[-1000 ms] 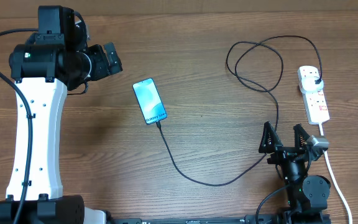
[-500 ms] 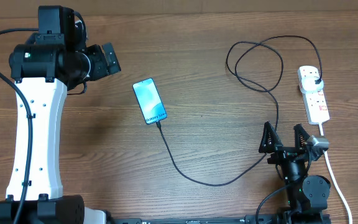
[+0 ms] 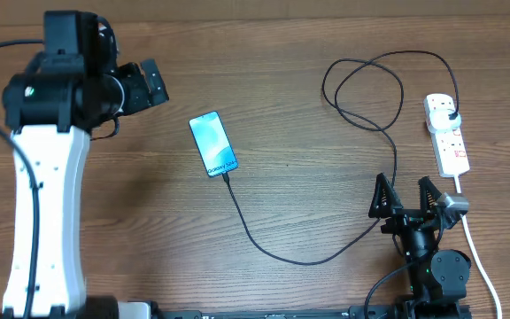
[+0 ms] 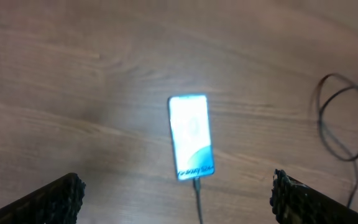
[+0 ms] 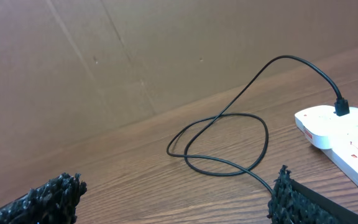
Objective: Plug charger to phone and switch on socket
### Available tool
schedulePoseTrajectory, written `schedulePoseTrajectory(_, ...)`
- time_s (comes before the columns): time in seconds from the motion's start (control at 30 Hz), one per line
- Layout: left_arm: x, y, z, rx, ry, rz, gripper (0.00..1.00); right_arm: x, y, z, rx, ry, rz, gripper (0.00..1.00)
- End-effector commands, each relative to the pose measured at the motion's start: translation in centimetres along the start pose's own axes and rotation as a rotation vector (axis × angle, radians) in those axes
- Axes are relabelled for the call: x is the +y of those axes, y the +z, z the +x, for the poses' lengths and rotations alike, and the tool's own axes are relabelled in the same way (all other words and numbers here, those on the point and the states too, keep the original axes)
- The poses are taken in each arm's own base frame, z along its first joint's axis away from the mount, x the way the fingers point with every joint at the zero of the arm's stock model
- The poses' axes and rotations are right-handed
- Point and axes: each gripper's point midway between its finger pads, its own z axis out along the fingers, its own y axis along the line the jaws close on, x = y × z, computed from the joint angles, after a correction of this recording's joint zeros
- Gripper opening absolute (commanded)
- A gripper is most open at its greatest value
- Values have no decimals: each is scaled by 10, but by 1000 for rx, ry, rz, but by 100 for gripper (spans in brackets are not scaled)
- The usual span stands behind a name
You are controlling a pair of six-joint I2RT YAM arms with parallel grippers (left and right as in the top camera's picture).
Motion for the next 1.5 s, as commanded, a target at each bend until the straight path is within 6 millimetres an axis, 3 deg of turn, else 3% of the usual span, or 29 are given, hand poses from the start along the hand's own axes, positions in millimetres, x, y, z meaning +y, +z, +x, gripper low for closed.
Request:
schedulePoseTrajectory(0.0, -1, -29, -1, -105, 28, 23, 100, -3, 0, 1, -8, -3, 9, 100)
schedulePoseTrajectory(0.3, 11, -25, 27, -283, 77, 76, 99, -3, 0, 1, -8, -3, 9, 100)
schedulePoseTrajectory(1.0, 45, 22, 121, -736, 150, 269, 100, -2, 0, 1, -7, -3, 9, 100)
schedulePoseTrajectory(1.47, 57, 24, 147, -836, 160, 289, 100, -3, 0, 1, -8, -3, 9, 100)
